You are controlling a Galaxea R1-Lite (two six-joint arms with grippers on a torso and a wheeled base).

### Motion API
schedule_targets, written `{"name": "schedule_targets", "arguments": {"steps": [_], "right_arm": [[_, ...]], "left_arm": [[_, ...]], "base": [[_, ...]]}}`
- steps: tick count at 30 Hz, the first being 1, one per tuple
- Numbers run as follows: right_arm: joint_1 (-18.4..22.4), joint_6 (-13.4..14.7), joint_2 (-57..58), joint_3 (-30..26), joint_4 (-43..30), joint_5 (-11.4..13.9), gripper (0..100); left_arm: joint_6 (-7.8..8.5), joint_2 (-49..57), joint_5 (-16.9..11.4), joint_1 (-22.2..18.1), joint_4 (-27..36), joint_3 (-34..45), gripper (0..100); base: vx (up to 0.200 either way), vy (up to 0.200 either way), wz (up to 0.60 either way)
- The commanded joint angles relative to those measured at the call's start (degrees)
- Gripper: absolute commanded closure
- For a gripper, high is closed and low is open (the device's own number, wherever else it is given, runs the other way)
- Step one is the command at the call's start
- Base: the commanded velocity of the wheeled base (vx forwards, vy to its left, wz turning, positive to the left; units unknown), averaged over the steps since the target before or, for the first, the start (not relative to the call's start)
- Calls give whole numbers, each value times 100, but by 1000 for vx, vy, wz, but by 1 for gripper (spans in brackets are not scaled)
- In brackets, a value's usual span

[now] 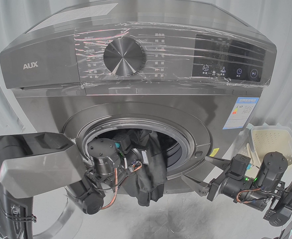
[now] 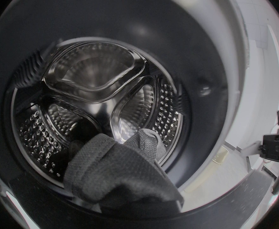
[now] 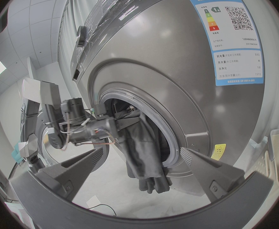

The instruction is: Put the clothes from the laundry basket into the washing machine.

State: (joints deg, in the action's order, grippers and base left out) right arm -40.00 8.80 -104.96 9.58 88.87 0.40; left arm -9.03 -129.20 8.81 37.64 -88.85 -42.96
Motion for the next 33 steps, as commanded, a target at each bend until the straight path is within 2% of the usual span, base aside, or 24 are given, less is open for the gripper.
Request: {"name": "schedule_targets", "arguments": {"steps": [1,10,11,14,21,25,33], "right_arm": [[1,-1,-16,-18,-1,4,0],[-8,-1,-51,0,-1,4,0],[1,-1,-51,9,8,4,0],[1,-1,-42,0,-1,13,0],[1,-1,-68,35,-1,13,0],[1,-1,-77,26,8,13,0],[9,-1,-86,35,8,13,0]], "left_arm": [[-72,-1046,6,-293,60,-995,100],[-151,-1609,24,-521,456,-2129,100],[-160,-1846,94,-679,535,-2735,100],[-187,-2004,156,-794,895,-3307,100],[-310,-2215,156,-820,1458,-4124,100],[-310,-2356,156,-829,1651,-4511,100],[-318,-2356,156,-794,1695,-4546,100]], "base": [[0,0,0],[0,0,0],[0,0,0],[0,0,0],[0,0,0],[0,0,0],[0,0,0]]}}
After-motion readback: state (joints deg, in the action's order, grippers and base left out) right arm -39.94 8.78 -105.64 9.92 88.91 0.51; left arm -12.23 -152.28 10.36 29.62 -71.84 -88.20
